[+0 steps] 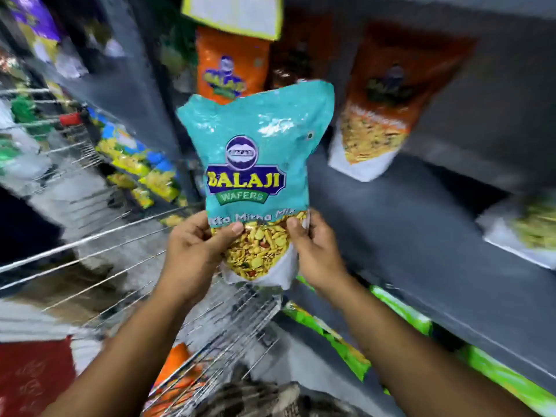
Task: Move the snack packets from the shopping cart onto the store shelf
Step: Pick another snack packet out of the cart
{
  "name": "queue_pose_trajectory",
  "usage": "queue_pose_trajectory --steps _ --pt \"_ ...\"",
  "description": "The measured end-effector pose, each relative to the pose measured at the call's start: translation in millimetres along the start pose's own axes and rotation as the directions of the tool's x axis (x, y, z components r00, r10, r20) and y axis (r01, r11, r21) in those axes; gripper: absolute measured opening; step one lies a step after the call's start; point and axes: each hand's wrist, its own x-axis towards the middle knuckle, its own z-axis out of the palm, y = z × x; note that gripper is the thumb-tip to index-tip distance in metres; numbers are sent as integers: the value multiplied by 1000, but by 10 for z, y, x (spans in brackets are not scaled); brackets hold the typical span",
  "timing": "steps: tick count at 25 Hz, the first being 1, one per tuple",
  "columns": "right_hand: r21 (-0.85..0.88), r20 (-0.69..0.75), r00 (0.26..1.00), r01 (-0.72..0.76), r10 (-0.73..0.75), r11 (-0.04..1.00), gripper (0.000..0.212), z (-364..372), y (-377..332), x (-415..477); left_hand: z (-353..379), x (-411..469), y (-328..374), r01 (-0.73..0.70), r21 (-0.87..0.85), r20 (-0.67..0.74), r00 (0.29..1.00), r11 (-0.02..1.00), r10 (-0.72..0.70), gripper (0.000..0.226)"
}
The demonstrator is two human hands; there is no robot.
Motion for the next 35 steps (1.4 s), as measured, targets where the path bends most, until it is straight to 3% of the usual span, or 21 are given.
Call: queue_pose_trajectory --steps 2,4,8,10,16,24,26,28,29,32,35 --pt "62 -149 988 42 -32 997 17 -359 -74 -211 475 -17 -65 -13 -47 82 996 999 17 22" --pt "102 -362 930 102 -58 990 12 -841 -159 -429 1117 -51 -174 -1 -76 205 979 997 17 20" --pt "12 -742 662 165 -102 986 21 -1894 -269 -773 2437 -308 -396 101 -81 361 930 992 -65 27" --pt "-67 -830 535 182 -156 981 21 -2316 -290 -907 2931 -433 -515 139 -68 423 901 988 -98 31" --pt "-157 -889 411 135 -199 978 28 -3190 -256 -1244 3790 -834 -725 203 -87 457 878 975 -143 40" --pt "-323 -868 377 69 -324 944 34 -3340 -181 -1311 3884 -819 -751 247 5 565 799 969 -207 32" --pt "-446 -855 307 -28 -417 895 42 -3354 -122 -1390 3695 -766 -658 185 59 621 763 981 -182 42" --pt "-607 -789 246 -170 -563 776 50 -3294 18 -1504 3315 -655 -589 77 145 585 797 986 -148 46" --pt "-668 -740 288 -211 -608 713 53 -3136 112 -1507 2999 -566 -559 5 195 526 843 981 -110 42" --pt "-787 -549 579 -116 -602 606 52 -2367 494 -1460 1710 -286 -550 -126 361 265 964 924 28 31" --pt "-871 -199 812 111 -549 479 47 -1649 557 -1414 201 -114 -583 67 508 -126 992 859 -3 27"
